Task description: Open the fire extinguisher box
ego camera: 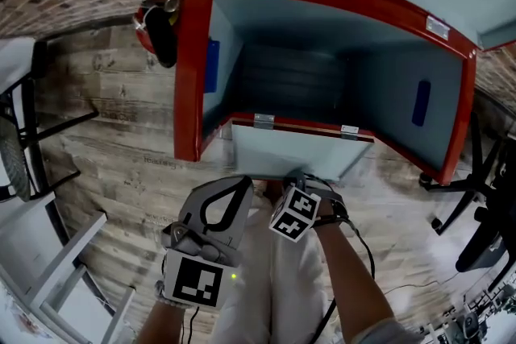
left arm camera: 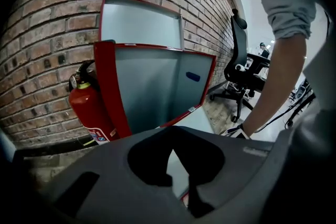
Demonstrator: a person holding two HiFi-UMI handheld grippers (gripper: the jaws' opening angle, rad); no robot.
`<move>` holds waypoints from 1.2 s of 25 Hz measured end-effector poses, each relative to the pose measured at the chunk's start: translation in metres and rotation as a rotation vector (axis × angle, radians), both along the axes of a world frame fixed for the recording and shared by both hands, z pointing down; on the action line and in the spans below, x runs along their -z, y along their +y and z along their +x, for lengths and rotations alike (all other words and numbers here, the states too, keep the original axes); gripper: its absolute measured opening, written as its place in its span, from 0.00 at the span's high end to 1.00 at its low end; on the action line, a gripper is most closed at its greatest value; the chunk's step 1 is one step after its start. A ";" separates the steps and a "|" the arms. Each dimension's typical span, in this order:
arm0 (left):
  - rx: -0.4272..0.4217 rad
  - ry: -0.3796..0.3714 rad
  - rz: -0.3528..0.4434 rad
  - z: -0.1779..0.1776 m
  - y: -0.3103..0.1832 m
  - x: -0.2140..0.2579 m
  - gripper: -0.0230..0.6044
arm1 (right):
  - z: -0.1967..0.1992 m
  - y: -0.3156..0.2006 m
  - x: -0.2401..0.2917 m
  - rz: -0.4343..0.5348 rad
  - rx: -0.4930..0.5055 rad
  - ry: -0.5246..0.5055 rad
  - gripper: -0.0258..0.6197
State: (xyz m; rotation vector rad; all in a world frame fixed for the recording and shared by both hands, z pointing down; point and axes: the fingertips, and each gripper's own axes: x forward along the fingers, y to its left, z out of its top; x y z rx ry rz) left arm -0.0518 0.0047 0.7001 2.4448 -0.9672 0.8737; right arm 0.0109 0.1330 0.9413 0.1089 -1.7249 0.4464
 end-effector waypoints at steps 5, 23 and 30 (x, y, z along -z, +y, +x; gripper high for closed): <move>-0.005 0.002 0.010 0.002 -0.011 -0.009 0.96 | 0.004 -0.021 -0.016 0.040 -0.054 0.015 0.89; 0.023 0.053 0.055 0.026 -0.022 0.087 0.96 | 0.041 -0.080 0.149 0.143 -0.480 -0.182 0.95; -0.009 0.058 0.094 0.042 -0.026 0.161 0.96 | 0.053 -0.112 0.256 0.241 -0.552 -0.262 0.95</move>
